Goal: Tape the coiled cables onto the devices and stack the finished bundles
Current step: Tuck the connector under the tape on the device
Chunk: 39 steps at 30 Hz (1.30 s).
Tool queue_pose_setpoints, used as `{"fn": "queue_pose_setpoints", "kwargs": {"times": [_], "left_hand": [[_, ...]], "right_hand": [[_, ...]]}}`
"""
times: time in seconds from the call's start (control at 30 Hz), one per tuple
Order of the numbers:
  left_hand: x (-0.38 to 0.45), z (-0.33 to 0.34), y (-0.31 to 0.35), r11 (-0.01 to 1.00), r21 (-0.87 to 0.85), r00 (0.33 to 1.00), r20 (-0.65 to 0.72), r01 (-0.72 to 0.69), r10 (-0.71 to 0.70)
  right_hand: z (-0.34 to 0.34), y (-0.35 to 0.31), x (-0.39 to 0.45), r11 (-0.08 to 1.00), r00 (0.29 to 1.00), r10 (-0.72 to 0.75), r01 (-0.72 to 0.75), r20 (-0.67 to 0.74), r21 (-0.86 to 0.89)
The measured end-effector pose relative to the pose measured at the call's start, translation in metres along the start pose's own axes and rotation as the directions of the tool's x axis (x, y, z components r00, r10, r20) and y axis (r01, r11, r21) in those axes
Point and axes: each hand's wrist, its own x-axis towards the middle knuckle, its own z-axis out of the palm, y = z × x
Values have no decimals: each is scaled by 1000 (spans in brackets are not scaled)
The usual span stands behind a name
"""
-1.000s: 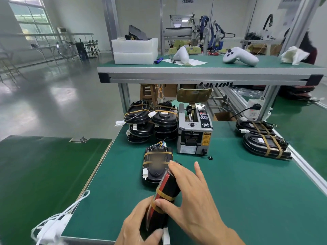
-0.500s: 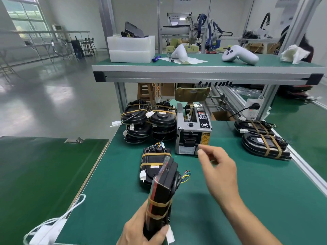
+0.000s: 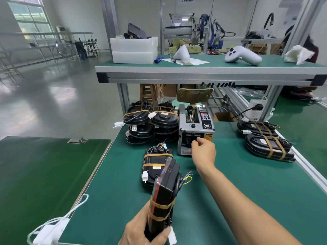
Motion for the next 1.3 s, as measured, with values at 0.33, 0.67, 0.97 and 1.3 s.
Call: {"fn": "queue_pose_setpoints", "kwargs": {"times": [0.33, 0.67, 0.97, 1.3], "left_hand": [[-1, 2, -4, 999, -24, 1000, 18, -21, 22], [0, 10, -14, 999, 48, 1000, -18, -14, 15], [1, 18, -31, 998, 63, 1000, 4, 2, -3], [0, 22, -41, 993, 113, 999, -11, 38, -37]], "right_hand": [[7, -13, 0, 986, 989, 141, -136, -45, 94], [14, -18, 12, 954, 960, 266, -249, -87, 166], [25, -15, 22, 927, 931, 339, -306, -134, 218], [28, -5, 31, 920, 927, 343, -300, -151, 251]]}}
